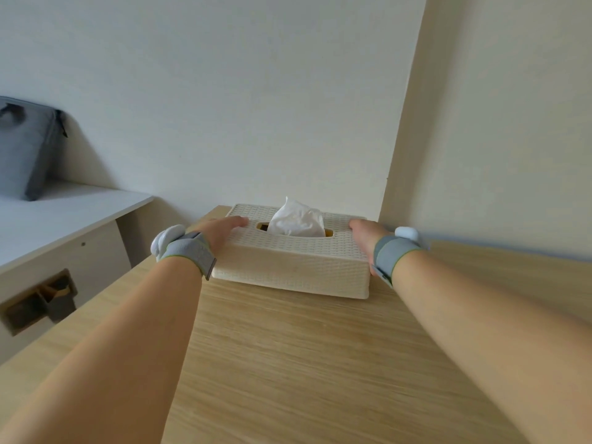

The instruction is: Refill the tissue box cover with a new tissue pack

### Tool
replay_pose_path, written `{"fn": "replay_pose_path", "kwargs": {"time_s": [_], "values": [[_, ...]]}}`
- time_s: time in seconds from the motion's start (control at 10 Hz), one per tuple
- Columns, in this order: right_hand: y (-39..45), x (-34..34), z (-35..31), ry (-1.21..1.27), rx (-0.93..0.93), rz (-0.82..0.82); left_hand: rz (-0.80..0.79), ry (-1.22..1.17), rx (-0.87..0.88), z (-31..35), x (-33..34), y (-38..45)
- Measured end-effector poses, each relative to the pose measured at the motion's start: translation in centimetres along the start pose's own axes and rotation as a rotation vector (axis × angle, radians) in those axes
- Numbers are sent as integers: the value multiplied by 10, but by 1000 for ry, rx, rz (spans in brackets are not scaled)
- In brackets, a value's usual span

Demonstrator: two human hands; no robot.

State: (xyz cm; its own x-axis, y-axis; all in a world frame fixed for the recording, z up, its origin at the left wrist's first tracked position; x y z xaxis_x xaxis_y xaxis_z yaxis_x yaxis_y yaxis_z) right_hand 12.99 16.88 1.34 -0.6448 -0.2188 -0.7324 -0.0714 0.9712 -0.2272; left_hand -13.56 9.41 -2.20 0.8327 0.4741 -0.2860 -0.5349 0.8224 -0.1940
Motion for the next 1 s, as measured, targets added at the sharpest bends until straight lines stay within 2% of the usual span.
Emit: {"fn": "replay_pose_path", "kwargs": {"time_s": [0.2, 0.4, 0.6, 0.8, 0.9, 1.0], "values": [[-3, 10, -9, -318, -118, 61, 28, 39, -9, 3, 2, -5], [7, 15, -21, -499, -134, 75, 137, 117, 28, 6, -2, 1], [14, 23, -29, -474, -157, 81, 145, 120, 51, 8, -5, 13], [12, 19, -30, -316, -98, 74, 168, 141, 44, 13, -7, 15], [20, 19, -18, 100, 43, 15, 302, 346, 123, 19, -5, 5], [20, 16, -3, 425, 170, -93, 472, 405, 325, 43, -1, -18]]}}
Point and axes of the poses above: each hand's wrist, its own y-axis towards the middle knuckle, its own x-axis out of the palm, z = x × y, the point moved 3 cm from there along y, towards the middle knuckle, and after that the axes turned 5 degrees about x, right-handed, at the moved point
